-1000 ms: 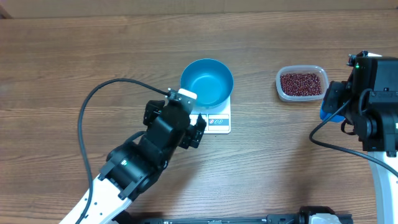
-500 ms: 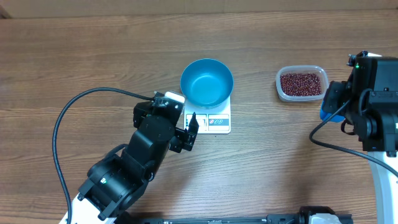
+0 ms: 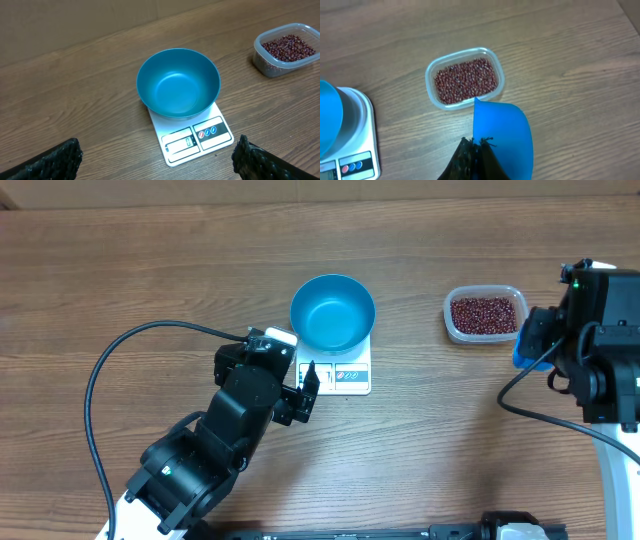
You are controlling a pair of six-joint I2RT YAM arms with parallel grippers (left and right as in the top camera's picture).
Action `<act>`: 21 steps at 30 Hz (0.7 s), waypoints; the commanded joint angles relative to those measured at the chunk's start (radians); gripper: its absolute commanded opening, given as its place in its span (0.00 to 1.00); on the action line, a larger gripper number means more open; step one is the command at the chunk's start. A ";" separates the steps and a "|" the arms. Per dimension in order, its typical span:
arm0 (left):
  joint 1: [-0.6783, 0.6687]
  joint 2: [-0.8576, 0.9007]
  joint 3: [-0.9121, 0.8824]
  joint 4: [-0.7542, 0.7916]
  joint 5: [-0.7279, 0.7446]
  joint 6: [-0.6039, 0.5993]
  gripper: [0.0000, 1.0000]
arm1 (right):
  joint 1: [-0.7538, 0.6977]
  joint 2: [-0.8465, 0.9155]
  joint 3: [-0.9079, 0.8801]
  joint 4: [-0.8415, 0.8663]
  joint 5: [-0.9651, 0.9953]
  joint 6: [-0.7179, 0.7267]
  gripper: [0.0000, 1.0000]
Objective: Scoop item into bowl and weigh 150g on scale
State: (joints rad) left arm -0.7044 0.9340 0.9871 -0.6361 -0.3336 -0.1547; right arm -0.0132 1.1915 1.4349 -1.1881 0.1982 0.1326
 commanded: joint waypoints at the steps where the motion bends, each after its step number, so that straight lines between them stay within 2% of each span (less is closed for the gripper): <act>1: 0.006 0.002 0.024 0.000 -0.006 -0.010 1.00 | -0.003 0.023 0.025 0.020 -0.039 -0.061 0.04; 10: 0.006 0.006 0.024 0.000 -0.006 -0.010 1.00 | -0.003 0.245 0.089 0.096 -0.042 -0.160 0.04; 14: 0.006 0.016 0.024 -0.002 -0.006 -0.010 1.00 | -0.003 0.340 0.155 0.132 0.042 -0.214 0.04; 21: 0.006 0.044 0.024 -0.021 -0.006 -0.010 1.00 | -0.003 0.420 0.165 0.205 0.101 -0.278 0.04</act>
State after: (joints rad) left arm -0.7044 0.9634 0.9874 -0.6487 -0.3336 -0.1547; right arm -0.0132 1.5860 1.5711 -1.0096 0.2516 -0.1028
